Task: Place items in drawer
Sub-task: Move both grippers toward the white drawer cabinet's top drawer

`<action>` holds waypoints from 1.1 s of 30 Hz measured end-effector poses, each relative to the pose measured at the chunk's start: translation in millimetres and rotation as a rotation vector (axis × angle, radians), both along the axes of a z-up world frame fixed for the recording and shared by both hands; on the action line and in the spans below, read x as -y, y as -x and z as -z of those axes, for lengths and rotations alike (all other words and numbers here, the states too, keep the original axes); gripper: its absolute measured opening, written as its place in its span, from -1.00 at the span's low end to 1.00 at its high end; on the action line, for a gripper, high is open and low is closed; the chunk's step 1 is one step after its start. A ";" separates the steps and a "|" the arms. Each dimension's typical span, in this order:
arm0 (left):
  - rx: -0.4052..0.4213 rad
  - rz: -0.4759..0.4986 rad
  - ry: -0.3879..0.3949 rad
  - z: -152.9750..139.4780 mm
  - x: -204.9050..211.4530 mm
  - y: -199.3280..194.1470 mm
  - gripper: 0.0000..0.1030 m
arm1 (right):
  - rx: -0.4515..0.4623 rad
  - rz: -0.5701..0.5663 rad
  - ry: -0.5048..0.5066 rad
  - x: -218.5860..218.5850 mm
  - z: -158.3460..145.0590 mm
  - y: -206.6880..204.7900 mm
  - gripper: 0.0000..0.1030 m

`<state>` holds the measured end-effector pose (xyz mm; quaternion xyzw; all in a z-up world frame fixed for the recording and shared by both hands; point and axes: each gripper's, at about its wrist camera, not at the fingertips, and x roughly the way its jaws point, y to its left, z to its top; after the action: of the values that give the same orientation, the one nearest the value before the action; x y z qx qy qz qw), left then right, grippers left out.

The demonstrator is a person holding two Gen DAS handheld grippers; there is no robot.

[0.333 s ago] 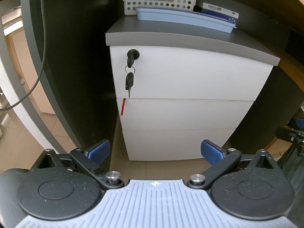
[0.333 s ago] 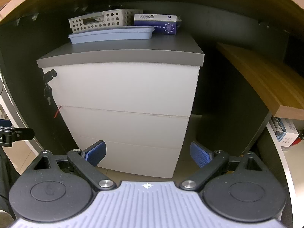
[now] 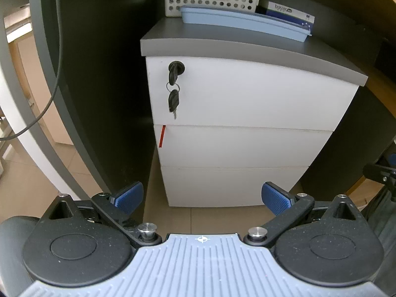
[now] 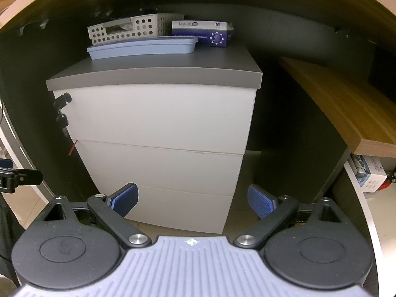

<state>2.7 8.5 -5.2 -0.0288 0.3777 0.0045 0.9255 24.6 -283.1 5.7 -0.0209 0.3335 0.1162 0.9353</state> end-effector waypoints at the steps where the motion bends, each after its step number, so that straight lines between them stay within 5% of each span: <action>1: -0.001 -0.001 -0.001 0.0 0.2 0.1 1.00 | 0.000 0.001 0.000 0.1 -0.2 0.1 0.89; 33: -0.023 -0.020 -0.006 -1.5 -6.9 -12.1 1.00 | 0.010 0.037 -0.002 9.6 -3.6 -8.4 0.90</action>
<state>14.8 15.4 -3.8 -0.0296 0.3881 0.0151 0.9210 33.0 -292.7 9.3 -0.0142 0.3289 0.0993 0.9390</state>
